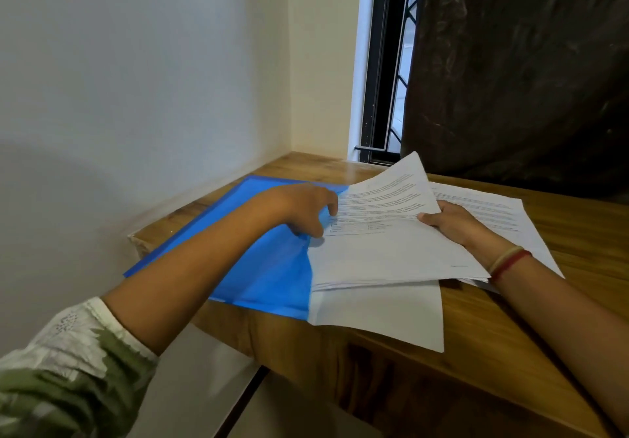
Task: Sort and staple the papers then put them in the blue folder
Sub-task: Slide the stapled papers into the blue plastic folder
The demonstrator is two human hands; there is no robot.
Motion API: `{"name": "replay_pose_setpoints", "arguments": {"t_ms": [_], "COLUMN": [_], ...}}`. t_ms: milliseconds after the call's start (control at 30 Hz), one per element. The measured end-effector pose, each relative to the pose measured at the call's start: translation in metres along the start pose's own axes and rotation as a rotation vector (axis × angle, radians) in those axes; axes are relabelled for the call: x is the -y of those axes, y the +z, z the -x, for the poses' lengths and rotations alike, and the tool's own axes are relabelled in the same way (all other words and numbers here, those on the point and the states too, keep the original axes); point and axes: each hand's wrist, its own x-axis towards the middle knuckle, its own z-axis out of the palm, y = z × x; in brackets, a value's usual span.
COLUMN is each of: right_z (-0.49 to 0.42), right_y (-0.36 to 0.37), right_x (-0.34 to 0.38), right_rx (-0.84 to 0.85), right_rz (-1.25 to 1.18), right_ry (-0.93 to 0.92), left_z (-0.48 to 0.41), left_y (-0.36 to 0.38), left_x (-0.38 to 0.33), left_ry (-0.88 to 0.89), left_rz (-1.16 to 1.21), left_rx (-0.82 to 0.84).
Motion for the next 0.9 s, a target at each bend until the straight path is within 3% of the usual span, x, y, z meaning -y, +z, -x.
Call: {"name": "replay_pose_setpoints", "arguments": {"t_ms": [233, 400, 567, 900], "right_z": [0.014, 0.025, 0.03, 0.027], "right_y": [0.016, 0.039, 0.077, 0.117], "right_x": [0.007, 0.02, 0.039, 0.07], "right_rx": [-0.006, 0.081, 0.078, 0.142], "right_rz": [-0.161, -0.393, -0.42, -0.426], "right_ry": [0.036, 0.055, -0.033, 0.088], "left_z": [0.012, 0.017, 0.019, 0.016], "left_y": [-0.003, -0.004, 0.021, 0.054], "left_x": [0.003, -0.002, -0.019, -0.025], "left_ry": [0.041, 0.02, -0.021, -0.199], "left_rz": [0.097, 0.118, 0.004, -0.033], "left_rx": [-0.046, -0.119, -0.345, -0.595]}}
